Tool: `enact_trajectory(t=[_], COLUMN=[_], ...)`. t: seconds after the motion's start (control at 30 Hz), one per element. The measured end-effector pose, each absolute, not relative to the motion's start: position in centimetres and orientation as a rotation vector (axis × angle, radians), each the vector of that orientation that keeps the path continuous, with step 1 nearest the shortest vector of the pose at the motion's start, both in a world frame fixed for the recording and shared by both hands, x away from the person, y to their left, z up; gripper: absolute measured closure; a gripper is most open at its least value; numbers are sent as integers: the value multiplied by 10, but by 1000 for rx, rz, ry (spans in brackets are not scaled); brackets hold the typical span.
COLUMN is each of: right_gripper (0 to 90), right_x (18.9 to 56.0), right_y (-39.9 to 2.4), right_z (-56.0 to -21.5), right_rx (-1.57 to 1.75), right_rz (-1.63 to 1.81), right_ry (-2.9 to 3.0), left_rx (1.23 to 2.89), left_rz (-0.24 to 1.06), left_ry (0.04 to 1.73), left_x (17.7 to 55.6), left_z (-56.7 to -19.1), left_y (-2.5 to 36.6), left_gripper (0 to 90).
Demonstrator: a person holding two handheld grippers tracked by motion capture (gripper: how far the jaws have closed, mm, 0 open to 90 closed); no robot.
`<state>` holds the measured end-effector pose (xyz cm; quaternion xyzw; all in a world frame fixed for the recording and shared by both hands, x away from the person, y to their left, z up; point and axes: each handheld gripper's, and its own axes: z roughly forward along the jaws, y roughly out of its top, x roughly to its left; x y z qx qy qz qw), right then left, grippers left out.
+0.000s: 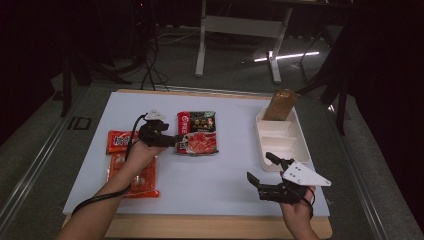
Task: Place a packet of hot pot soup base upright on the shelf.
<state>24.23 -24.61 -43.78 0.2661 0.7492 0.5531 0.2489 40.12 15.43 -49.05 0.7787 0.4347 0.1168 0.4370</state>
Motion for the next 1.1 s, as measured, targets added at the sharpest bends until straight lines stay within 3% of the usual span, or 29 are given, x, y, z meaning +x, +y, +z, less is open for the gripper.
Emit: enact_trajectory(t=[0.47,0.8,1.1], right_gripper=[101,101,104], right_x=[241,242,243], right_y=[-243,-243,-243], right_z=[-439,-441,-444], right_rx=[731,735,745], right_rz=[1490,1472,1465], right_ry=[2034,2058,2086], left_rx=[1914,1927,1915], left_rz=[240,219,214], left_ry=[1233,1386,1426], left_x=[448,476,492], left_z=[-511,-527,-534], left_y=[141,136,132], left_gripper=[354,394,455])
